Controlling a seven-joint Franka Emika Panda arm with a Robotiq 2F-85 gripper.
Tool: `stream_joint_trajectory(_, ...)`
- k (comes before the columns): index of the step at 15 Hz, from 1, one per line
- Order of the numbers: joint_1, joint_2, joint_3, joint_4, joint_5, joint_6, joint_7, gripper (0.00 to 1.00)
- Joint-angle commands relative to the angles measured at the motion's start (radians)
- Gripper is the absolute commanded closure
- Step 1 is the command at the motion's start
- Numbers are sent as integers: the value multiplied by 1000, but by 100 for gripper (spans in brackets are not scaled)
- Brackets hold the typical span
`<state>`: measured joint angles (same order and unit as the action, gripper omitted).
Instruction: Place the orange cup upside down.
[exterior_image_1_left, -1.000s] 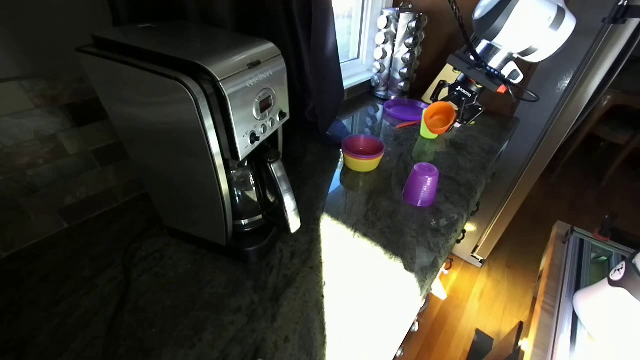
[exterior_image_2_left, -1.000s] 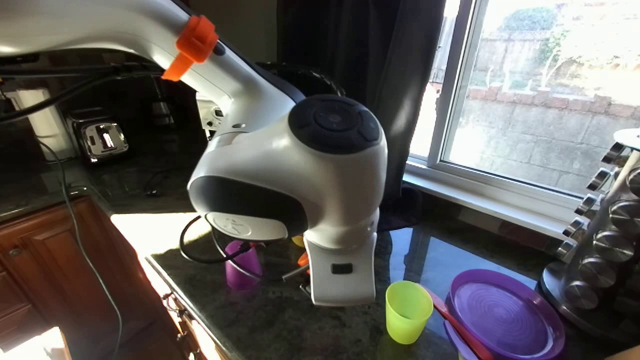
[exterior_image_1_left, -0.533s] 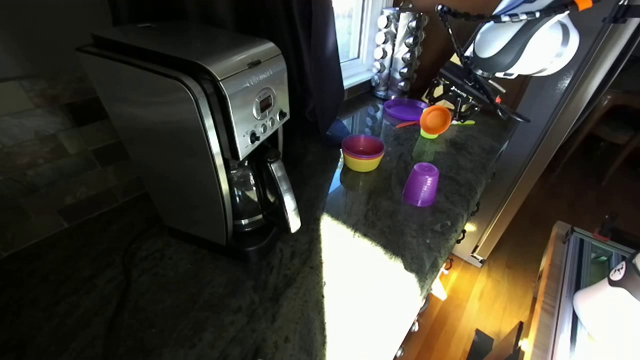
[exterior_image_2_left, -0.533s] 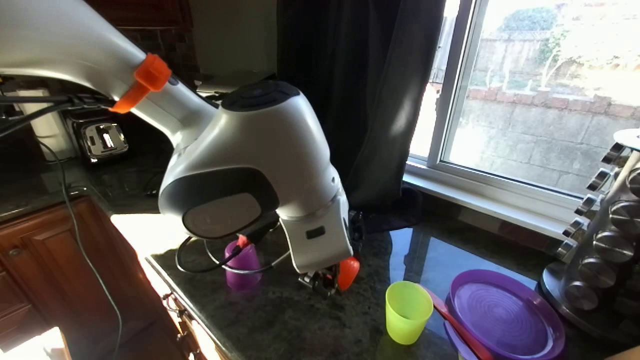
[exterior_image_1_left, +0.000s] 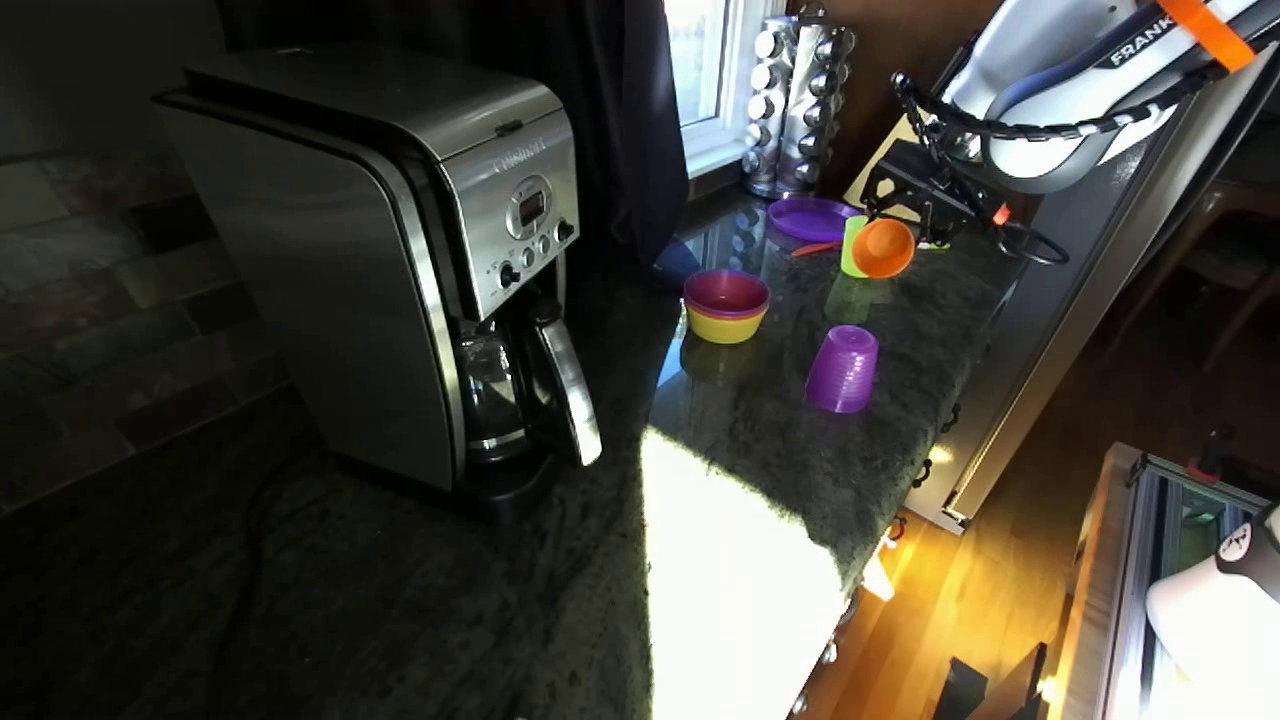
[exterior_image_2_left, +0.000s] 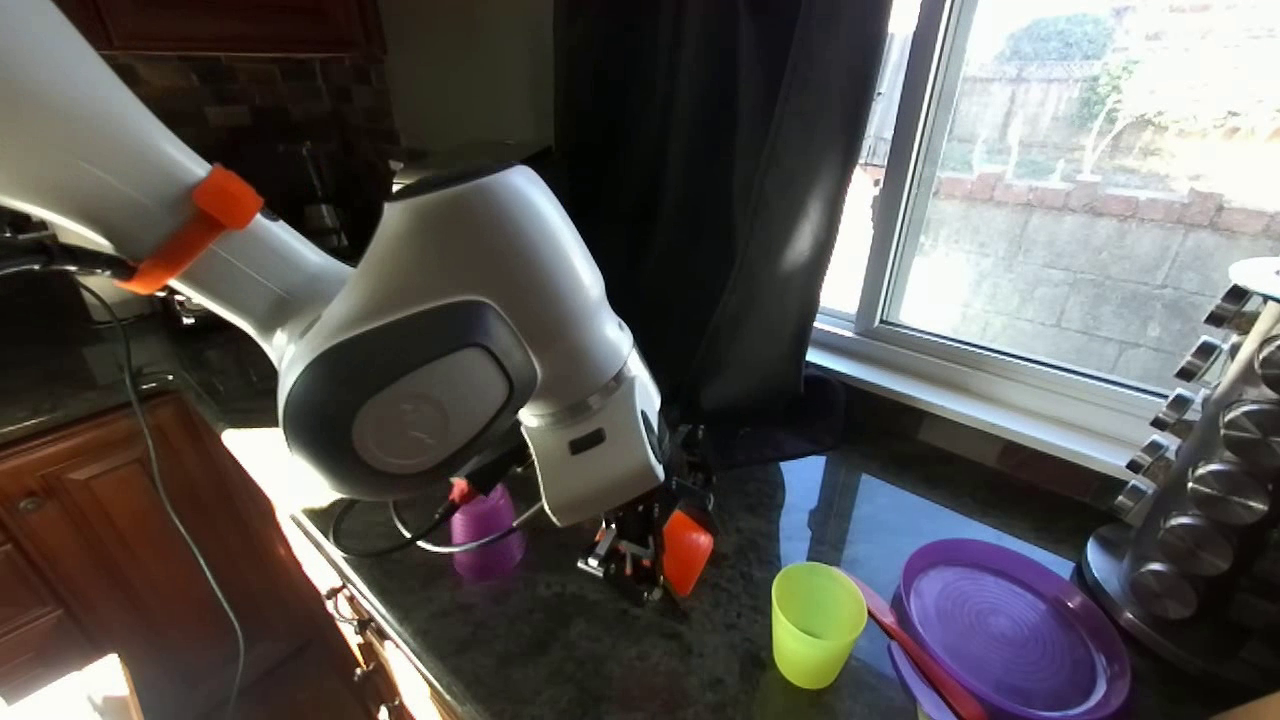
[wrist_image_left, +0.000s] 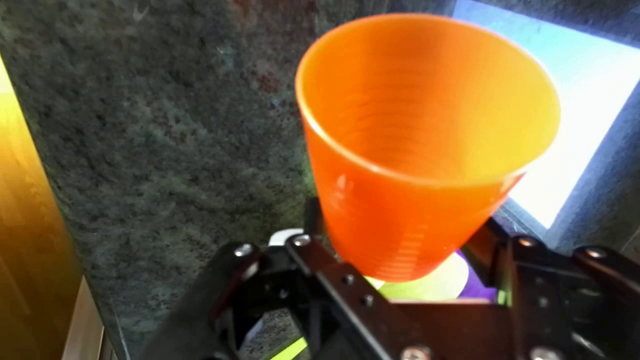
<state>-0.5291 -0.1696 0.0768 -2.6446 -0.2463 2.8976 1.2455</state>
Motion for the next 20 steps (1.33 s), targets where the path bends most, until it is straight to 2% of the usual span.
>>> stream_joint_trajectory(1,2,-9,5,0,0,-6,6,33)
stream_joint_trajectory(2,3,-14,7,-1,0,-10,9,33)
stream_joint_trajectory(3,3,-16,7,-1,0,-12,9,58)
stream_joint_trajectory(4,-71,-22,51,-3,-136,14,113,58)
stream_joint_trajectory(5,-208,-55,157,-12,-230,42,163,58)
stream_joint_trajectory(6,-257,-77,194,-14,-303,53,208,58)
stream_joint_trajectory(9,-472,-145,371,-18,-546,106,398,58)
stream_joint_trajectory(12,-654,-240,552,-11,-764,126,619,58)
stream_joint_trajectory(16,-842,-344,788,21,-1008,133,900,58)
stream_joint_trajectory(20,-980,-429,999,71,-1207,130,1171,58)
